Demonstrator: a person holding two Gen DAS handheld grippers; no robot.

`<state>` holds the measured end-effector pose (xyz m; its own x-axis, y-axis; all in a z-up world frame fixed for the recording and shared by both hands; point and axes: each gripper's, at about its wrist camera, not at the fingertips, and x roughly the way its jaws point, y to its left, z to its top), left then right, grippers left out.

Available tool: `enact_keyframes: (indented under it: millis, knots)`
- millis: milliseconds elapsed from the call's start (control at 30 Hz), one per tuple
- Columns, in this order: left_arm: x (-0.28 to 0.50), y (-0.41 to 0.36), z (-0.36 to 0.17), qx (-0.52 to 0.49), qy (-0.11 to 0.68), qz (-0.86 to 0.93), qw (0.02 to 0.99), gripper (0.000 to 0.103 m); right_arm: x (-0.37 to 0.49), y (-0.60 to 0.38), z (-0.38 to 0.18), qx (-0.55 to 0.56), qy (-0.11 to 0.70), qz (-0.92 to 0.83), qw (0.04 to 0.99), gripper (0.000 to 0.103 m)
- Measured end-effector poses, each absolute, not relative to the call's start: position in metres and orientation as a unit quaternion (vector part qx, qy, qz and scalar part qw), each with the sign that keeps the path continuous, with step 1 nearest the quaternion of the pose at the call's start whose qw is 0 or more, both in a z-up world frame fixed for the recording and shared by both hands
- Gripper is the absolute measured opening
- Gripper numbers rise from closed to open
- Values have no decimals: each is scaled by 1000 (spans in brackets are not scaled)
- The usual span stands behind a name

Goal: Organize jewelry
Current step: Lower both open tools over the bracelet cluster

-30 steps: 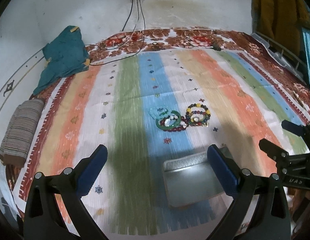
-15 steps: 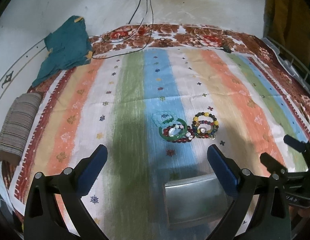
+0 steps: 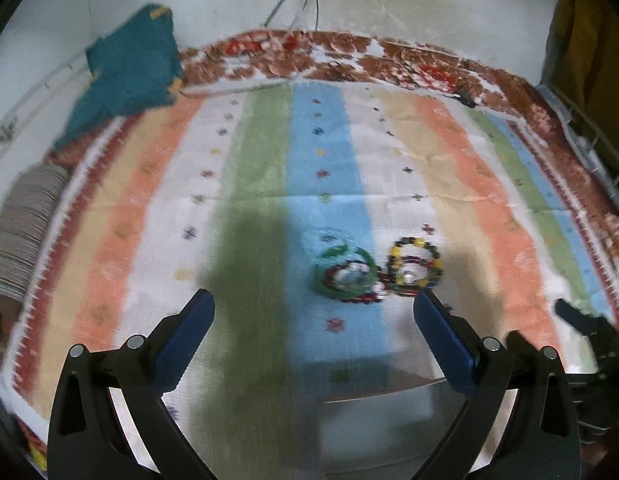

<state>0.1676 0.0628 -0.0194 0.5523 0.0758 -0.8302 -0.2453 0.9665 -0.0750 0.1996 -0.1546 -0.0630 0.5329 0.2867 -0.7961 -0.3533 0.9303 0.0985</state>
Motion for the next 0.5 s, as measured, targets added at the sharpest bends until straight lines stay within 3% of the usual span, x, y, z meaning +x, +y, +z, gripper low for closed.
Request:
enact_keyframes:
  millis: [500]
  knots:
    - [210,77,-53,-86,497,108,857,97,234,-141,-83,-27,477,179,860,99]
